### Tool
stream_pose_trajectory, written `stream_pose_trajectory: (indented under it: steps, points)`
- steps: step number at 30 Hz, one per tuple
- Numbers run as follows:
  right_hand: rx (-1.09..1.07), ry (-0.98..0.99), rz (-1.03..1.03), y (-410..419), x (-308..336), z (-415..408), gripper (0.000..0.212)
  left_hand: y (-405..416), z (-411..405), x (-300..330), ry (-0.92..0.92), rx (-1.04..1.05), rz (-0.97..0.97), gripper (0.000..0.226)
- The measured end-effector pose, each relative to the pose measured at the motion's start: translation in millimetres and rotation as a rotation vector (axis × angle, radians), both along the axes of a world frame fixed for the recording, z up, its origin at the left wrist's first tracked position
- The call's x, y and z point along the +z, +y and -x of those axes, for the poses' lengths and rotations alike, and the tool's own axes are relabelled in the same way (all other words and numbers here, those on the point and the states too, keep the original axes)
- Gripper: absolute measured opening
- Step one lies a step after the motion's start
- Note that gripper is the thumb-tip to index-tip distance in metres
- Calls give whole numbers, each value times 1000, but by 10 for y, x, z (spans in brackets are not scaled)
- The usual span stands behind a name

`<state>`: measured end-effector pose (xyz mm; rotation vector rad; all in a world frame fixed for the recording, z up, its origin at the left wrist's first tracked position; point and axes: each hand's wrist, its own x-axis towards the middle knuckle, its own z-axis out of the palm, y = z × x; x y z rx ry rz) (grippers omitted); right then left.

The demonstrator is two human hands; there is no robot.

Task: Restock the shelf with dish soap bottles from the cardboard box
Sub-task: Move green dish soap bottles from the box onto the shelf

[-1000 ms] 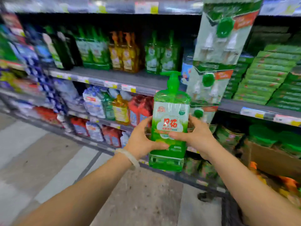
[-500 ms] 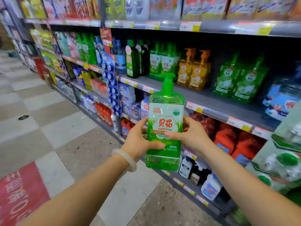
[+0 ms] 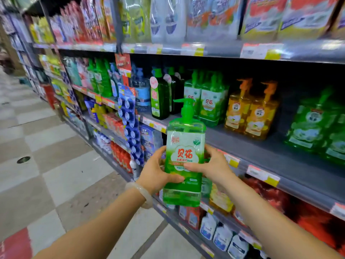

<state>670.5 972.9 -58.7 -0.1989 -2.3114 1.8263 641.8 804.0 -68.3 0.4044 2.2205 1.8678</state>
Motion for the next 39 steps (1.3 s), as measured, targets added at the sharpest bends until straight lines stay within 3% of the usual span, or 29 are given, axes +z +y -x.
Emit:
stream_pose_trajectory:
  steps: [4, 15, 22, 34, 39]
  points:
    - [-44, 53, -70, 115, 121, 523, 59, 147, 632, 62, 19, -43, -21, 85]
    - [-336, 209, -269, 312, 288, 2194, 65, 608, 2680, 97, 216, -226, -104, 90]
    - [-528, 171, -128, 264, 163, 3197, 67, 757, 3826, 75, 266, -370, -50, 87]
    - [-722, 77, -311, 303, -88, 3741, 67, 1009, 4501, -258, 280, -414, -2, 93]
    - [-719, -9, -299, 294, -121, 3763, 57, 1071, 4526, -234, 290, -447, 35, 96]
